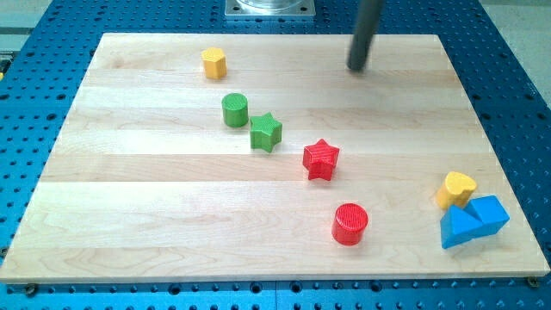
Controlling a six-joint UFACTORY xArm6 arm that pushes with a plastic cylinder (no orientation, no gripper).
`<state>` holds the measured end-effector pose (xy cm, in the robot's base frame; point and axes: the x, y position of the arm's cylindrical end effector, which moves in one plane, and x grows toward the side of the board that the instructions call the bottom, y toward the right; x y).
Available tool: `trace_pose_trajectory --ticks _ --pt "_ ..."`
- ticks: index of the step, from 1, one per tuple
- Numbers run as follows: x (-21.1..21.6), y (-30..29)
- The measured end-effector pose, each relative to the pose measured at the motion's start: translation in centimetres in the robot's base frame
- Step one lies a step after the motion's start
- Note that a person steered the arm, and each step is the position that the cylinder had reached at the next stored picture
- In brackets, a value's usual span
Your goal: Move the hexagon vertical above the red star
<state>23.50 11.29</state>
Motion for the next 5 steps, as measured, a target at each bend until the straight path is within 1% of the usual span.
trace_pose_trajectory --ticks 1,3,4,5 --pt "-2.8 -9.9" --pt "-1.1 -23.9" --pt "4.2 -19.5" --pt "5.4 -18.3"
